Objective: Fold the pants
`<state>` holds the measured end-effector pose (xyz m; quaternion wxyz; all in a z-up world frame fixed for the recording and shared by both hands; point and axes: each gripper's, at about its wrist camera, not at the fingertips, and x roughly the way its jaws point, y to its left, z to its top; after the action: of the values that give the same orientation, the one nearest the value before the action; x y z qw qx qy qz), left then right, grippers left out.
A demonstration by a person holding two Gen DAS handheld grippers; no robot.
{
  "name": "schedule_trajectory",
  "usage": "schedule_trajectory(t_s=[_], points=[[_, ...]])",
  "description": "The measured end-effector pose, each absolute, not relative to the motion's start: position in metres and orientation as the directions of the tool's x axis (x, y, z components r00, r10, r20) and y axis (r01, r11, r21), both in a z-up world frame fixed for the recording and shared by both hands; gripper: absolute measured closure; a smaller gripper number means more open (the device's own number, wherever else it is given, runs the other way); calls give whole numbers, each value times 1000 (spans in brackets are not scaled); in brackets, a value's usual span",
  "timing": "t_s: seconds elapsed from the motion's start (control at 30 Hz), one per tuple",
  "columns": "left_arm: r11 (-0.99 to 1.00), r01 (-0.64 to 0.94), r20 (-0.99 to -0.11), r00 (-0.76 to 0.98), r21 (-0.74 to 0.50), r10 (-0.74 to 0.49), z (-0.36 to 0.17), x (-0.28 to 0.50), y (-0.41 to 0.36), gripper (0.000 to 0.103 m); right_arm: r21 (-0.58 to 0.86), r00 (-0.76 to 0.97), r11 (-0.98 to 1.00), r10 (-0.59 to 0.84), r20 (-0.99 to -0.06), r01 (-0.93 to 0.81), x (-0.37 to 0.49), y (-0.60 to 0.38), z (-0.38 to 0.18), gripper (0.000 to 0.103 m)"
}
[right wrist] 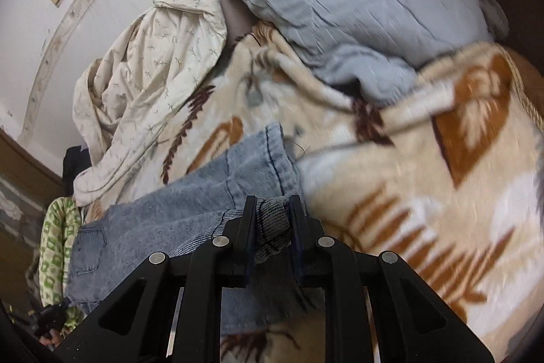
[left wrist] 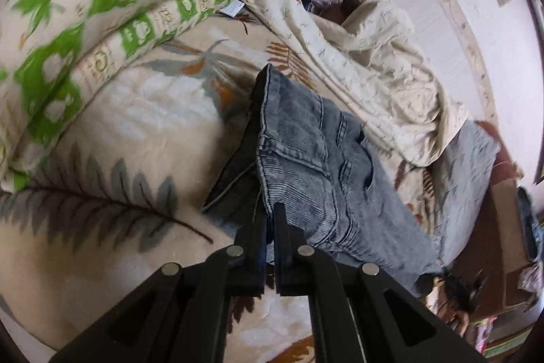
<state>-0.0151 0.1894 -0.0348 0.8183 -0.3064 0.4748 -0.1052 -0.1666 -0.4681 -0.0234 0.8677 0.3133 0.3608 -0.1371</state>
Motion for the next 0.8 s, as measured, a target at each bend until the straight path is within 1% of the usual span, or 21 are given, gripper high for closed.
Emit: schedule_trajectory(t_s=[0.07,0.23,0.33,0.4,0.43,0.47,0.6,0.7,0.73,0.77,0.8], points=[[777,-108,-689,547,-620,-475,-33,-19,194,99,465,709,755,2,-706,462,-176,-468,-29,87],[736,-95,-630,598,-670,-496,-32,-23,210,98,449,689,767,12,-725,459,-189,-459,-44,86],[711,-139,-640,576,-689,-508,-42,-19,217,98,436,641,757,30,-767,487,-189,-465,-63,82],[718,-153,-655,567,-679,-500,-47,-20,220,98,434,631,758,38,-775,487,-187,-468,-68,76],[715,-160,-657,565,-680,-499,-49,-20,221,98,421,621,757,27,-784,499,-186,-470,-68,62],[709,-167,-657,563,-685,-502,-51,-20,223,98,417,612,749,20,-790,514,-186,-471,-68,54],[709,-180,-665,557,-682,-498,-54,-26,228,98,444,630,743,39,-776,501,-187,-475,-63,54],[729,-176,-678,557,-661,-480,-51,-35,227,99,437,675,764,2,-738,476,-192,-471,-47,54],[748,-190,-695,562,-636,-448,-48,-36,228,100,435,695,767,-20,-719,472,-194,-467,-40,54],[781,-217,-724,574,-585,-382,-45,-40,232,100,436,716,772,-34,-698,462,-196,-464,-34,54],[787,-245,-736,579,-567,-350,-45,-42,238,100,445,743,778,-41,-668,443,-197,-460,-26,54]])
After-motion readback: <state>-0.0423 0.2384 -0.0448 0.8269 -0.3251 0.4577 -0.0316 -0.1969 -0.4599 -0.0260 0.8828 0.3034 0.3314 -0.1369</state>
